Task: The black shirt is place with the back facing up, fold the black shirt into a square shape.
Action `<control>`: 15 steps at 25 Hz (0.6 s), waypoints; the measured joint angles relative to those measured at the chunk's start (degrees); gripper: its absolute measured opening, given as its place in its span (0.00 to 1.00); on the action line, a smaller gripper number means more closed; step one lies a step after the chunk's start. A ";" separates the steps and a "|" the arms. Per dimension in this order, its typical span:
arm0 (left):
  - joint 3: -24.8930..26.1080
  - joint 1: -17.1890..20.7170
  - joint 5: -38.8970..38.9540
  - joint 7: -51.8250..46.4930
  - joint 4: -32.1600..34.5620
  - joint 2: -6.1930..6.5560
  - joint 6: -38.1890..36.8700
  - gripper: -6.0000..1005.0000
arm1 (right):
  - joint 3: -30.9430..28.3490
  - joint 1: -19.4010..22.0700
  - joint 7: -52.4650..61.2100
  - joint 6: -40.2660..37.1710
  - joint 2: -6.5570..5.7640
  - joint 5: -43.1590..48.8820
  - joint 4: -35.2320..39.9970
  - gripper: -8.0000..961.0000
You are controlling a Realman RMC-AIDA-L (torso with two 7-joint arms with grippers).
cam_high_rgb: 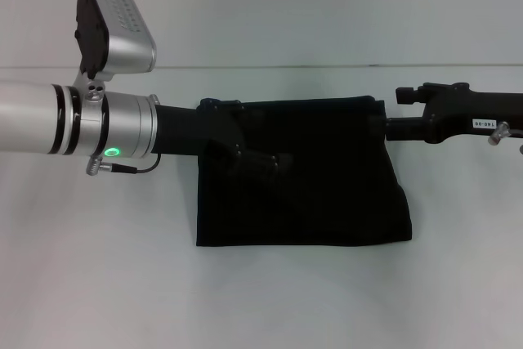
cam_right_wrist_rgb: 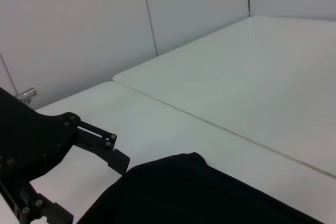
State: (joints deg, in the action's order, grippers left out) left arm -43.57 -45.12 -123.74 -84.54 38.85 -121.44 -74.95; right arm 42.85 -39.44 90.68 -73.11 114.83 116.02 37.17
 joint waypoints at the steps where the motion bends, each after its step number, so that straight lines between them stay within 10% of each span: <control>1: -0.01 -0.06 -0.01 0.00 0.01 -0.01 0.02 0.93 | 0.02 0.04 0.11 0.01 -0.06 0.00 0.00 0.92; 15: -1.14 0.15 -0.24 0.07 -0.40 -0.37 0.95 0.92 | 0.05 -0.18 2.46 1.63 0.03 2.76 -0.66 0.92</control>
State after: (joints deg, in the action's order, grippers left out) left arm -44.72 -44.97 -123.98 -84.47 38.46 -121.81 -74.00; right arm 42.90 -39.62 93.14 -71.49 114.86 118.78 36.51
